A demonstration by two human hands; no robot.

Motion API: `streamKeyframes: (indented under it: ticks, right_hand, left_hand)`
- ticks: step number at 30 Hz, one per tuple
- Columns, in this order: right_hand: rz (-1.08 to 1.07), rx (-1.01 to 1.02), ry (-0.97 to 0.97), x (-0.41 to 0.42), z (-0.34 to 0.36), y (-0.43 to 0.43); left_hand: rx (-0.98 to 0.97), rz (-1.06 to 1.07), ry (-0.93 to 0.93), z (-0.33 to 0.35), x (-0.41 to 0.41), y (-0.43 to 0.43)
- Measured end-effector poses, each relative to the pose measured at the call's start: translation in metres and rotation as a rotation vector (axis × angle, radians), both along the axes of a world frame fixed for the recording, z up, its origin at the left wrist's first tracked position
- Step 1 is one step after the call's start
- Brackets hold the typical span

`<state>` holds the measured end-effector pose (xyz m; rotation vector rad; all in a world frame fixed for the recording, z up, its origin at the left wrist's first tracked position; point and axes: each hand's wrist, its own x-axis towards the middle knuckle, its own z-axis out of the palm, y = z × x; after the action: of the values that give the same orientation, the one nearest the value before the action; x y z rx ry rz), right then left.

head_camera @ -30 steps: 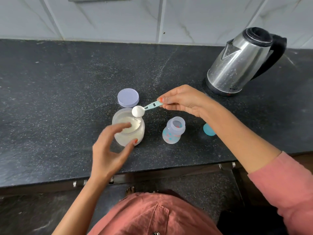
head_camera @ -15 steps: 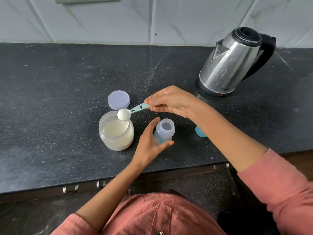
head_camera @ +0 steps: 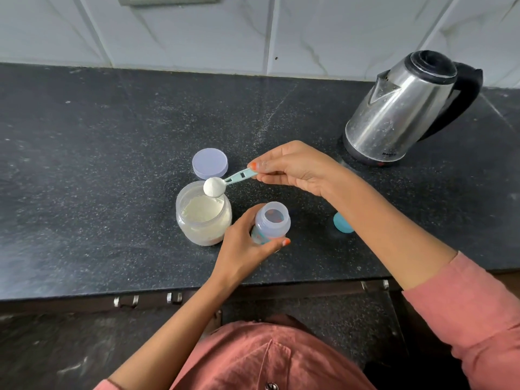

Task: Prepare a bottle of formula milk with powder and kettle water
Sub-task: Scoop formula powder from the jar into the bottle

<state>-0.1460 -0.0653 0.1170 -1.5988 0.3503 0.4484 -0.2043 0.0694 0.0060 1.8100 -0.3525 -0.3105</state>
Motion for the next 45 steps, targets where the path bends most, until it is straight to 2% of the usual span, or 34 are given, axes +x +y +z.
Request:
streamKeyframes:
  ticks: [5,15,23,31,38,45]
  right_hand:
    - [0.004,-0.002,-0.007,-0.002,0.002,0.007]
    - [-0.053,0.005,0.009,-0.006,-0.003,0.025]
    - [-0.150,0.014,-0.025,-0.014,-0.006,0.028]
    - [-0.231,0.040,-0.165,-0.027,0.003,0.029]
    - [-0.222,0.040,-0.282,-0.037,0.011,0.036]
    - [-0.180,-0.129,-0.478,-0.046,0.008,0.047]
  left_hand:
    - [-0.002,0.006,-0.030,0.023,-0.012,0.025]
    - [0.109,0.202,-0.154,0.038,-0.021,0.088]
    - [0.174,0.309,-0.096,0.049,-0.006,0.118]
    - [0.196,0.369,-0.084,0.052,0.011,0.122]
    - [0.203,0.388,-0.104,0.055,0.015,0.117]
    - [0.142,0.364,-0.065,0.059,0.016,0.113]
